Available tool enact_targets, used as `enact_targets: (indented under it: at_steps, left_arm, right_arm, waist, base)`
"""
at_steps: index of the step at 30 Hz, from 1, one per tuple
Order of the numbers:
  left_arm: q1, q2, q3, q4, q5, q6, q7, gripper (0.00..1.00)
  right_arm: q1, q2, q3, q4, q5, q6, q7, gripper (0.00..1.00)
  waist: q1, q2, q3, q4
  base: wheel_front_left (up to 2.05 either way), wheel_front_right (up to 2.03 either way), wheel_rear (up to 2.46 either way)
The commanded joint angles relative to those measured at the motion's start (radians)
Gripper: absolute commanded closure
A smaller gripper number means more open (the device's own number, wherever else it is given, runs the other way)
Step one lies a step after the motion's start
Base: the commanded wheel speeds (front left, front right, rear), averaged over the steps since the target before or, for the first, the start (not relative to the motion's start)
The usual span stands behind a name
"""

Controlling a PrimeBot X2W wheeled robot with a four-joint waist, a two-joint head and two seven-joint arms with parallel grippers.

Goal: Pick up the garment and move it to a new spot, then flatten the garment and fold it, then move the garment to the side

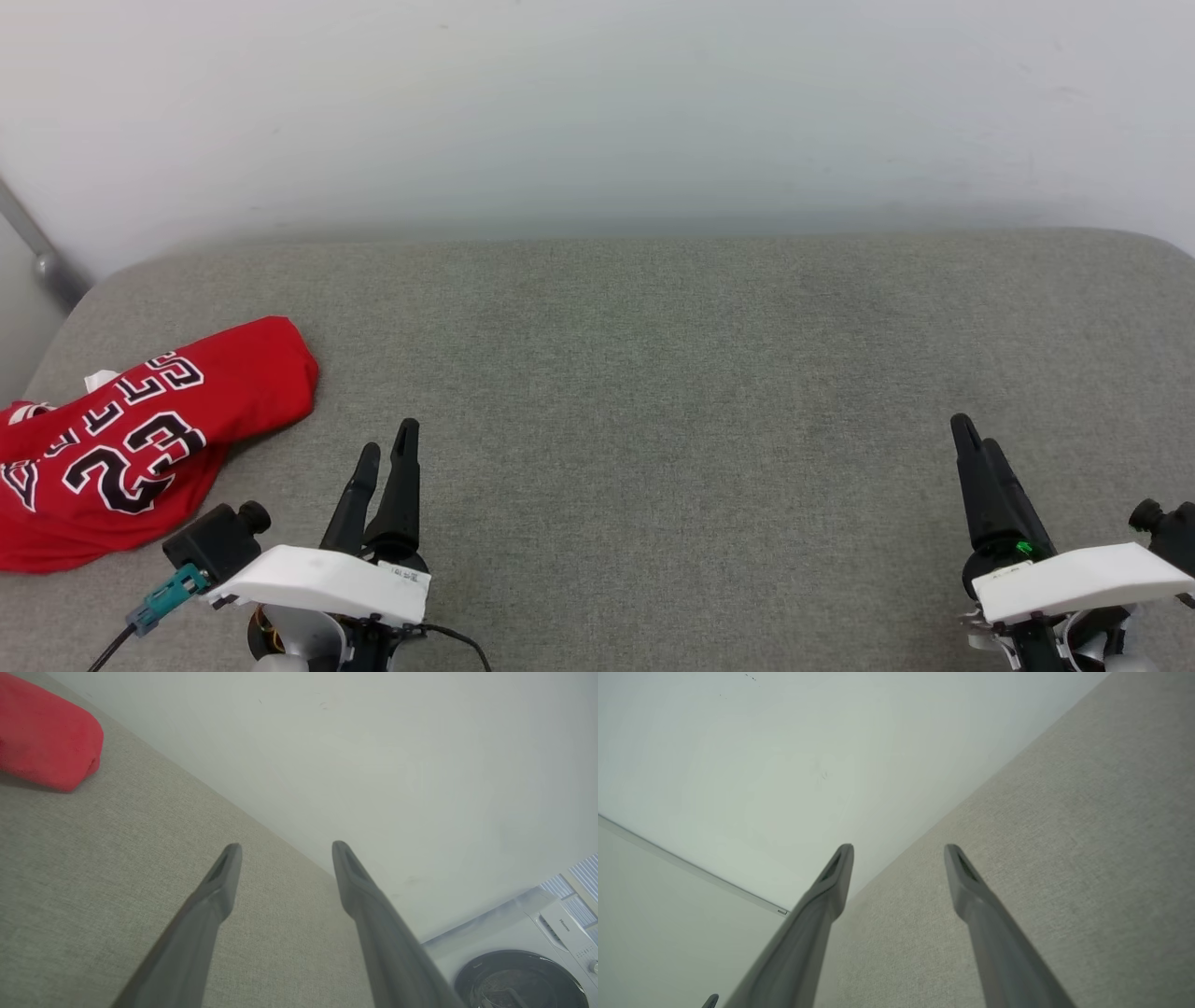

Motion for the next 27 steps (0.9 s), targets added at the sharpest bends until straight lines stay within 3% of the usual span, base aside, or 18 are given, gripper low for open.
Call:
enact_targets:
  at_steps: [1,11,27]
  left_arm:
    - [-0.013,0.004,-0.003,-0.016,0.028,0.004,-0.009,0.0]
    - [-0.021,0.018,-0.029,-0.008,0.201,0.018,-0.041,0.0]
    - [-0.018,0.039,-0.056,-0.003,0.403,0.046,-0.086,0.0]
  right_arm:
    - [-0.01,-0.005,0.001,-0.017,-0.027,0.0,-0.005,0.0]
    - [-0.015,-0.011,0.016,-0.038,-0.242,0.0,-0.007,0.0]
    - [-0.01,-0.011,0.023,-0.063,-0.469,0.0,0.002,0.0]
  waist:
    - [0.0,0.0,0.0,0.0]
    - [0.0,0.0,0.001,0.002]
    - [0.0,0.0,0.002,0.009]
  base:
    - [0.0,0.0,0.0]
    - [0.0,0.0,0.0]
    - [0.0,0.0,0.0]
